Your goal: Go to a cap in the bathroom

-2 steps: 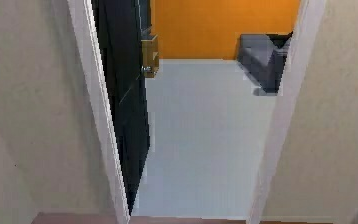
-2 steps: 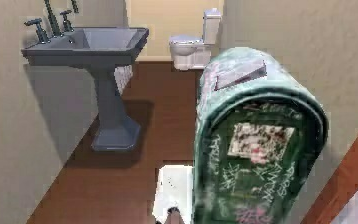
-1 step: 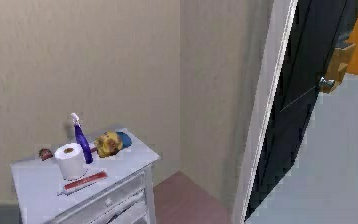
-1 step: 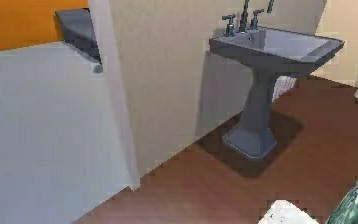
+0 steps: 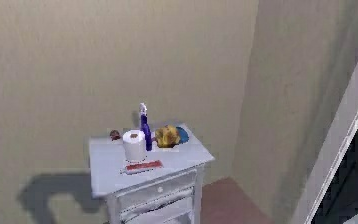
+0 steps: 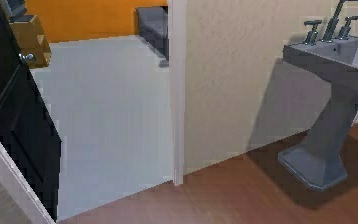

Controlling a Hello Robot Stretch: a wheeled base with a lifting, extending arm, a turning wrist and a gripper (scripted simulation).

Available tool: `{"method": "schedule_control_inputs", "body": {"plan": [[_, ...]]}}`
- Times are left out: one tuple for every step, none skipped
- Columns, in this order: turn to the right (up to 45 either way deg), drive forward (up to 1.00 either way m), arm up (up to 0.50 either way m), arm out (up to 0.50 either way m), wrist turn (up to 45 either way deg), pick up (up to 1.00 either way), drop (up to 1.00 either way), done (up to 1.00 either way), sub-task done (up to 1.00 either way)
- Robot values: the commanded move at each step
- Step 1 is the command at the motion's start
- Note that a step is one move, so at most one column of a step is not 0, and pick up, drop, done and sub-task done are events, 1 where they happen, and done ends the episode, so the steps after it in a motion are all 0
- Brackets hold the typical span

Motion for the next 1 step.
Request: {"method": "schedule_control_inputs", "body": {"plan": [[0.0, 0.00, 0.00, 0.00, 0.0, 0.00, 0.00, 1.00, 0.00]]}}
